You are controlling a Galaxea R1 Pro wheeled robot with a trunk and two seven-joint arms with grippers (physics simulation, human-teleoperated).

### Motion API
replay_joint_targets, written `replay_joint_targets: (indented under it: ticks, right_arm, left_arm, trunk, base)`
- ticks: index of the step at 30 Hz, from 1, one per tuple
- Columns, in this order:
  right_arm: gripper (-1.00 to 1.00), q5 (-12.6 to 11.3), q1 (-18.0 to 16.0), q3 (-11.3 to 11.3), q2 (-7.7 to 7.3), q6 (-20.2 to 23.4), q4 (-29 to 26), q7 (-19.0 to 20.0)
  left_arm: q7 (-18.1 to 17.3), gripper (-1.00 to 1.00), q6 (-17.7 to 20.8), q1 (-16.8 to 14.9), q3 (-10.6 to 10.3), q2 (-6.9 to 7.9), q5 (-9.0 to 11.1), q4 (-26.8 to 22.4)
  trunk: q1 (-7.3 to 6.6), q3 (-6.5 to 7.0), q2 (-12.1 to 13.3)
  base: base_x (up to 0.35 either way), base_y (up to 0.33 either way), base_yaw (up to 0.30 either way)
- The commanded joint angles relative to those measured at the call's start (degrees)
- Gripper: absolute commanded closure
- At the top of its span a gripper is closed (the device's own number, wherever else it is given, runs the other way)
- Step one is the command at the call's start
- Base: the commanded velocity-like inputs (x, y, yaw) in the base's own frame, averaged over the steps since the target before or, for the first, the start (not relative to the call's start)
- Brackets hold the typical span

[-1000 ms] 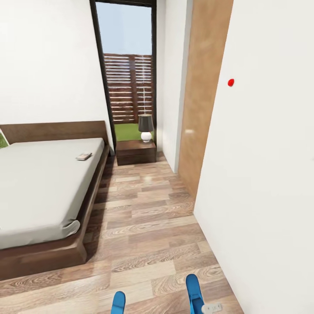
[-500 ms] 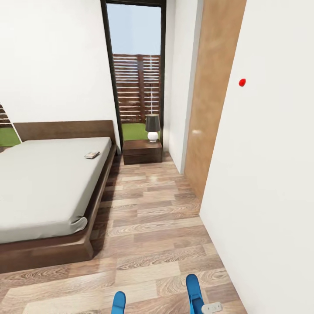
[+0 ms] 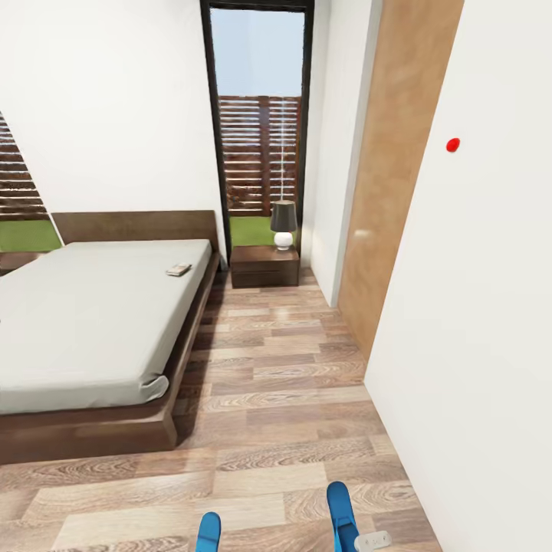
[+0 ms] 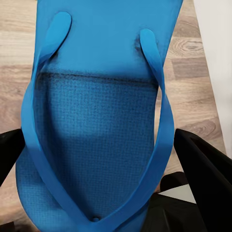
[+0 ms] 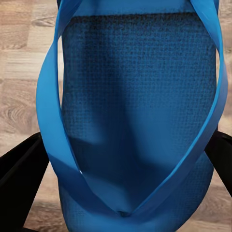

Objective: In the bedroom, move the book from the bed onto either nightstand, and place the two sandals side by side next to the bed.

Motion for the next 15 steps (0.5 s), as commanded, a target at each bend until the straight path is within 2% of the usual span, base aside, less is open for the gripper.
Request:
replay_joint_targets:
  ticks: [1,15]
  right_arm:
    - [1.00,-0.5,-0.1,0.4,0.02,-0.4,0.3,0.3]
    - [1.00,-0.5,-0.1,0.4,0.02,-0.4,0.3,0.3]
  left_arm:
    - [0.0,1.00,-0.3,0.0,-0.5,0.06,0.5,0.1]
    - [0.0,1.00,-0.3,0.0,-0.5,0.06,0.5,0.1]
  trunk:
    - [0.01,-0.05,0.0]
    - [0.01,-0.05,0.0]
  base:
    - [0.144,0.000,0.017]
    - [0.310,0.000,0.002]
